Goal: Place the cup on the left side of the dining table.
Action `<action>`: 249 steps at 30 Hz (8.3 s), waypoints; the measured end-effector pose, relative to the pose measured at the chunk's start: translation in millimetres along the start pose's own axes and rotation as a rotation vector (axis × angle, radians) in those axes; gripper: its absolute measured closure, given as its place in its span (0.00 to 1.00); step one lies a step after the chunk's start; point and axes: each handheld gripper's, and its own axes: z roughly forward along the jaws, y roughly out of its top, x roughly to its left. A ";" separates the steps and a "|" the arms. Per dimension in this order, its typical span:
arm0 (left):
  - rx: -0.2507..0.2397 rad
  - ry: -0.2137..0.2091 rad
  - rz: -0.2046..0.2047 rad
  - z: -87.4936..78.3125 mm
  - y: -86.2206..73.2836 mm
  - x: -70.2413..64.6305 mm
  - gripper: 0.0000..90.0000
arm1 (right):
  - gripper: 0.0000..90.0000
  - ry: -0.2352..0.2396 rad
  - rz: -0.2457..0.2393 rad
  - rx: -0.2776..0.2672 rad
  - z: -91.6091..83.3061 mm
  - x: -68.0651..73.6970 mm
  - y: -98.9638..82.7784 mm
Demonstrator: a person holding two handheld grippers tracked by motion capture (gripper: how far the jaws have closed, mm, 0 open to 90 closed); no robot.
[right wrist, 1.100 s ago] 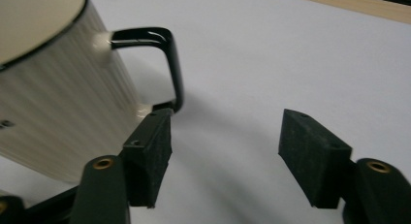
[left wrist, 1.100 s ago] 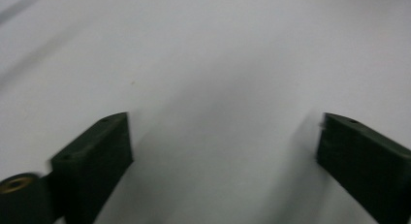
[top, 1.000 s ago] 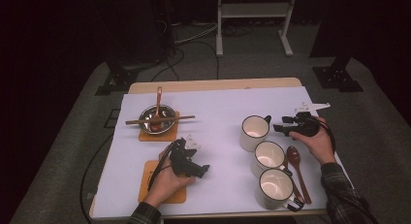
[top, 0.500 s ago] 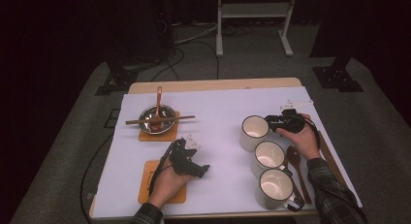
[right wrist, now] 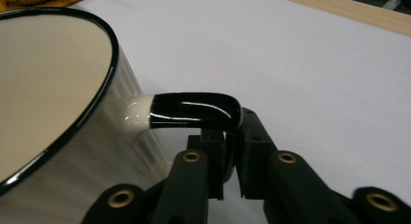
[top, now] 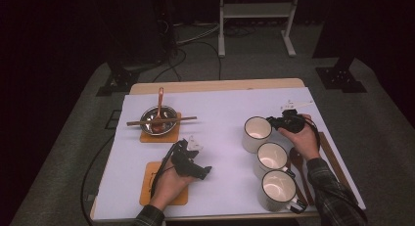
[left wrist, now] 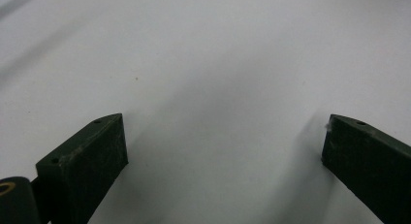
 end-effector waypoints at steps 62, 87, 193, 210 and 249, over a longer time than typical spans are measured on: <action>-0.003 0.002 -0.002 0.3 -0.1 -0.4 0.01 | 0.67 0.022 -0.027 0.005 23.6 -8.4 33.7; 0.002 0.004 -0.002 0.2 0.3 -0.5 0.01 | 0.23 -0.115 0.044 0.118 -11.8 -41.9 -29.4; -0.350 -0.080 0.047 86.6 133.7 14.7 0.04 | 0.18 -0.141 0.015 0.113 -7.4 -37.3 -37.5; -0.360 -0.120 0.087 51.5 136.5 7.5 0.04 | 0.18 -0.140 0.016 0.113 -7.4 -37.5 -37.5; -0.334 -0.068 0.059 -28.9 33.7 65.5 0.04 | 0.18 -0.140 0.016 0.113 -7.3 -37.5 -37.6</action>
